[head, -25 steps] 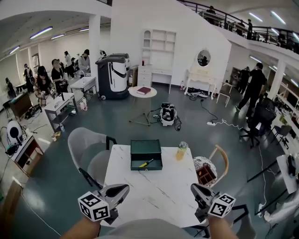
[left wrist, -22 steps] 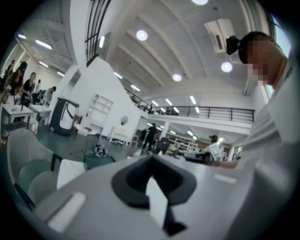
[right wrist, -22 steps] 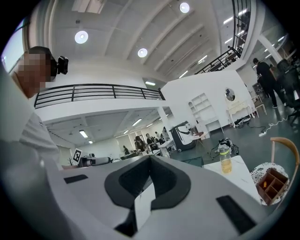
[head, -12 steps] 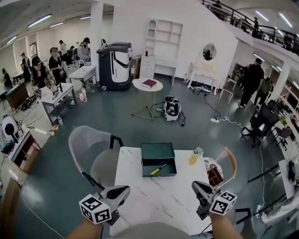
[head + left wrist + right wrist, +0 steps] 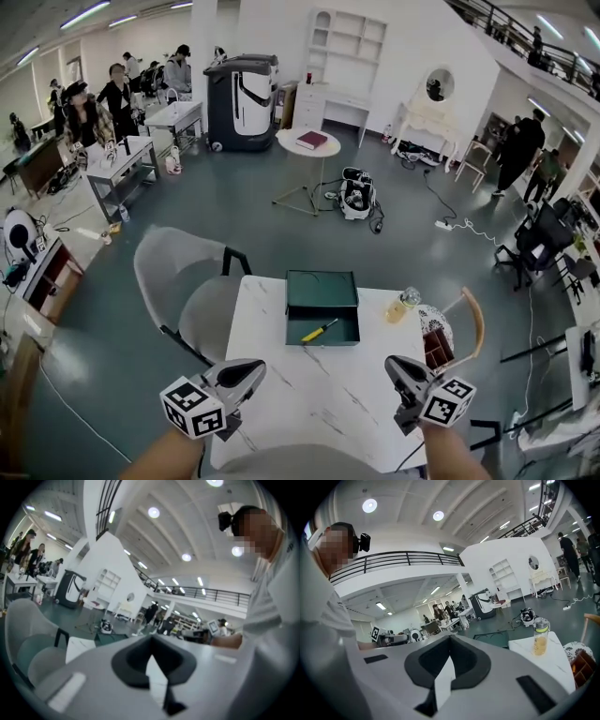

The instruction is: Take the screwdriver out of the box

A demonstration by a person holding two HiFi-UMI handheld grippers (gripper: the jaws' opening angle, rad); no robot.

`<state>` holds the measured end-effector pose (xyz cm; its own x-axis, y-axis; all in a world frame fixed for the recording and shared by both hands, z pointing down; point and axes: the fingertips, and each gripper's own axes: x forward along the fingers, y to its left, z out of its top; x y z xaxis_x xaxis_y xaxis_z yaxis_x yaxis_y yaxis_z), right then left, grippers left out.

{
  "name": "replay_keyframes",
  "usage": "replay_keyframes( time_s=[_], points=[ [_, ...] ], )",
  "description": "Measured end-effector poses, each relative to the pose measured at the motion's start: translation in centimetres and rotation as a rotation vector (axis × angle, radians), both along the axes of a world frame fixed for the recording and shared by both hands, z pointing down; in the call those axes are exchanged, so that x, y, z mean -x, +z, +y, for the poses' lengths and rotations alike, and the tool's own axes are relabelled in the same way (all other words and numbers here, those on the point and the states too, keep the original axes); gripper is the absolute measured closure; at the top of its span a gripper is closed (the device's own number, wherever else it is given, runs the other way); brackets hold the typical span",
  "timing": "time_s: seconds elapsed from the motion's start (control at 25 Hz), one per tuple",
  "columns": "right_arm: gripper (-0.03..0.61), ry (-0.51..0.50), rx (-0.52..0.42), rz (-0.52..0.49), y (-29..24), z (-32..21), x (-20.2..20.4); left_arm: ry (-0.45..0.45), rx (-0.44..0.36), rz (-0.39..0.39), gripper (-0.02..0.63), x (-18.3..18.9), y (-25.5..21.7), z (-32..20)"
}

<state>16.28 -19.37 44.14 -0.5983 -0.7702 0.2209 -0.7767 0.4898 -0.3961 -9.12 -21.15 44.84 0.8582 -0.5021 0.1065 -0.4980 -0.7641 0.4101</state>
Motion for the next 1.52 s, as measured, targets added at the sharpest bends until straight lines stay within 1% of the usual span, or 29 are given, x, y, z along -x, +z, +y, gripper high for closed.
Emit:
replay_keyframes(
  time_s=[0.12, 0.24, 0.44, 0.56, 0.64, 0.76, 0.88, 1.04, 1.24, 1.52],
  points=[
    [0.571, -0.047, -0.012, 0.001, 0.6, -0.8, -1.6, -0.029, -0.004, -0.025, 0.609, -2.3, 0.0, -0.4],
    [0.571, -0.107, -0.021, 0.016, 1.1, -1.0, -3.7, -0.073, 0.002, -0.032, 0.609, -5.3, -0.5, 0.0],
    [0.571, -0.210, -0.069, 0.034, 1.3, -1.8, -6.5, -0.134, 0.018, -0.064, 0.609, -9.3, -0.6, 1.4],
    [0.571, -0.255, -0.084, 0.061, 1.2, -2.3, -7.5, -0.155, 0.055, -0.048, 0.609, -11.1, -0.8, 2.0],
    [0.569, -0.273, -0.094, 0.082, 1.2, -2.8, -7.7, -0.156, 0.063, -0.051, 0.609, -11.7, -0.7, 2.0],
    [0.569, -0.284, -0.112, 0.115, 1.3, -3.9, -7.6, -0.143, 0.048, -0.063, 0.609, -12.2, -0.2, 1.0],
    [0.569, -0.295, -0.123, 0.167, 1.9, -5.0, -6.7, -0.120, 0.041, -0.059, 0.609, -12.1, 0.6, -0.4],
    [0.569, -0.298, -0.102, 0.211, 2.2, -6.4, -4.9, -0.088, 0.038, -0.065, 0.609, -11.4, 1.3, -1.8],
    [0.569, -0.327, -0.089, 0.262, 3.5, -8.5, -2.7, -0.090, 0.034, -0.082, 0.609, -9.9, 2.6, -3.8],
    [0.569, -0.388, -0.066, 0.300, 6.1, -11.4, 0.4, -0.105, 0.047, -0.094, 0.609, -8.1, 4.4, -6.3]
  ],
)
